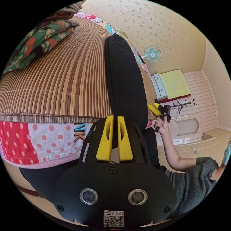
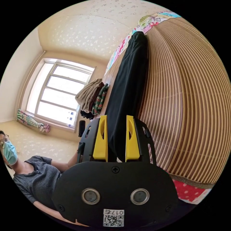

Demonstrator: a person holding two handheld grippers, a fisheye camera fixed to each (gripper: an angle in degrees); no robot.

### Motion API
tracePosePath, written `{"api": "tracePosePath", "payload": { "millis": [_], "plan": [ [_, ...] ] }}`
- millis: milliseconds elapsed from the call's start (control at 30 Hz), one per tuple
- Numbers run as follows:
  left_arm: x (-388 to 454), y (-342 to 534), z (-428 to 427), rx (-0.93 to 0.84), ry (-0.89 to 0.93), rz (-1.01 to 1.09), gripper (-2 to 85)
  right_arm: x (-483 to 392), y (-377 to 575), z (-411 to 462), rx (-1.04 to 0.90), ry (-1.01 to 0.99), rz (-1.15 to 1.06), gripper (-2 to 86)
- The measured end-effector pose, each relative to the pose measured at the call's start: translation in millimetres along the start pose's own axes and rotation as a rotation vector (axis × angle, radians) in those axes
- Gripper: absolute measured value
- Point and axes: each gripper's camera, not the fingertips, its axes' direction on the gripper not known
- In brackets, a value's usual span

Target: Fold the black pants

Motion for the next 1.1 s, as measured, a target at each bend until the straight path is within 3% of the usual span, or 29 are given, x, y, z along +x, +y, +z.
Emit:
{"api": "tracePosePath", "payload": {
  "millis": [233, 400, 467, 733, 933, 1100],
  "plan": [
    [13.0, -6.5, 7.7, -0.025, -0.099, 0.018, 3.7, 24.4, -29.1, 23.7, 0.036, -0.081, 0.028, 14.1],
    [4.2, -8.1, 11.0, -0.018, -0.049, -0.013, 3.8, 58.5, -45.8, 6.7, 0.168, -0.424, 0.104, 11.4],
    [4.3, -8.7, 12.8, -0.014, -0.048, -0.011, 3.8, 64.6, -45.7, -5.7, 0.199, -0.455, 0.112, 8.3],
    [5.7, -11.2, 19.8, 0.003, -0.043, -0.014, 3.7, 65.9, -52.1, -20.4, 0.035, -0.040, 0.158, 3.1],
    [8.0, -14.3, 24.8, 0.012, -0.035, -0.021, 3.7, 54.8, -29.5, -3.5, 0.015, -0.022, 0.077, 3.2],
    [12.0, -16.9, 29.1, 0.022, -0.035, -0.026, 3.7, 30.0, 7.2, 33.8, -0.163, -0.026, -0.013, 4.3]
  ]
}}
